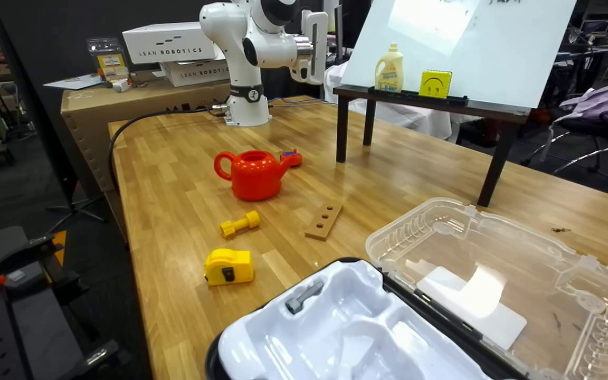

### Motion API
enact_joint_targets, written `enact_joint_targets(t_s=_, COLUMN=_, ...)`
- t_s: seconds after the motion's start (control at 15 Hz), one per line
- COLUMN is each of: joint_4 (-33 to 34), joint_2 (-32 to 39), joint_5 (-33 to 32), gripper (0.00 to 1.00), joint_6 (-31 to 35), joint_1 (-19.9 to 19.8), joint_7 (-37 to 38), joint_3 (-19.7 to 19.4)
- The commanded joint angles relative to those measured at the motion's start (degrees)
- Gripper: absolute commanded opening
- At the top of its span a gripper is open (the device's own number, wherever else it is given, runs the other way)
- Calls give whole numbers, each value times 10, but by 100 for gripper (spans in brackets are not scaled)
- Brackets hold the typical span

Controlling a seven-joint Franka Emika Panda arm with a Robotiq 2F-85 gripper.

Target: Place the wooden object in the top left segment in the box

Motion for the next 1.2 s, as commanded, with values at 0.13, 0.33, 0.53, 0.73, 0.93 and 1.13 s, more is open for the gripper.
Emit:
enact_joint_targets(t_s=0.13, joint_4=11, joint_2=17, joint_5=5, gripper=100, joint_6=5, joint_1=20, joint_7=-4, joint_3=11)
enact_joint_targets(t_s=0.33, joint_4=28, joint_2=46, joint_5=21, gripper=100, joint_6=11, joint_1=39, joint_7=0, joint_3=25)
enact_joint_targets(t_s=0.53, joint_4=33, joint_2=63, joint_5=29, gripper=100, joint_6=16, joint_1=47, joint_7=11, joint_3=34)
enact_joint_targets(t_s=0.73, joint_4=1, joint_2=0, joint_5=-1, gripper=100, joint_6=-2, joint_1=3, joint_7=1, joint_3=-2)
enact_joint_targets(t_s=0.93, joint_4=3, joint_2=7, joint_5=4, gripper=100, joint_6=2, joint_1=22, joint_7=2, joint_3=9)
enact_joint_targets(t_s=1.13, joint_4=11, joint_2=25, joint_5=5, gripper=100, joint_6=15, joint_1=26, joint_7=0, joint_3=8)
